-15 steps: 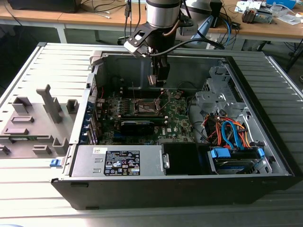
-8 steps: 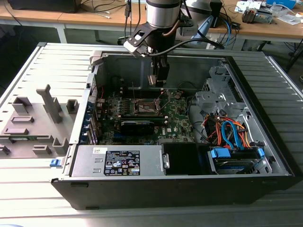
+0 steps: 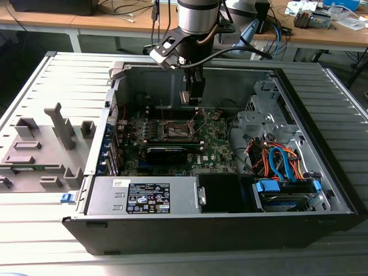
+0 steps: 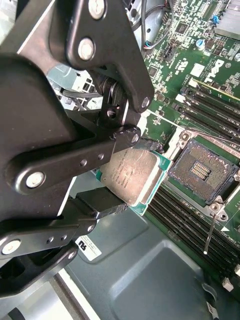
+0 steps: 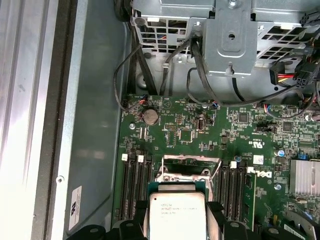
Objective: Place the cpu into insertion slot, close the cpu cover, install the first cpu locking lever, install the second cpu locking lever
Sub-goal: 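Place the cpu into insertion slot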
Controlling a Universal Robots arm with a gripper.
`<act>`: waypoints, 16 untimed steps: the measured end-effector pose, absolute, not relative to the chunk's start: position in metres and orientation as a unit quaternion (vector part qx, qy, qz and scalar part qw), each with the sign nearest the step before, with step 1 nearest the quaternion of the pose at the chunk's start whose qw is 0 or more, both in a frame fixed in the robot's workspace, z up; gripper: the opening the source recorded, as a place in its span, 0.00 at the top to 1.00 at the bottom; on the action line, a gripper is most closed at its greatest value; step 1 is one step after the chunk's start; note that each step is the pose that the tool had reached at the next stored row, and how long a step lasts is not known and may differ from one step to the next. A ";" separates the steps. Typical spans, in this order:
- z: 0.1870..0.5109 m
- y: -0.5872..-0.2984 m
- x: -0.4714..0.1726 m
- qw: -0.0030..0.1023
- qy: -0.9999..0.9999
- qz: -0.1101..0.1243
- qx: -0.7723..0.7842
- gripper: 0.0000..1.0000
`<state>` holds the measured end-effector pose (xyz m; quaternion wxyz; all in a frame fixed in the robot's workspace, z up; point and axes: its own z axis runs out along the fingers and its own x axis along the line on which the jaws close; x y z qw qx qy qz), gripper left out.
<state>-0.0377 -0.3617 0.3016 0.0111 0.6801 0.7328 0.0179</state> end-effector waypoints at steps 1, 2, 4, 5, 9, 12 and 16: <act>0.302 -0.362 -0.038 0.011 0.732 0.018 0.681 0.45; 0.302 -0.362 -0.038 0.011 0.731 0.018 0.682 0.45; 0.301 -0.362 -0.038 0.011 0.730 0.018 0.683 0.45; 0.301 -0.362 -0.038 0.011 0.729 0.018 0.684 0.45; 0.301 -0.362 -0.038 0.011 0.726 0.018 0.687 0.45; 0.301 -0.362 -0.038 0.011 0.723 0.018 0.690 0.45; 0.301 -0.362 -0.038 0.011 0.720 0.018 0.693 0.45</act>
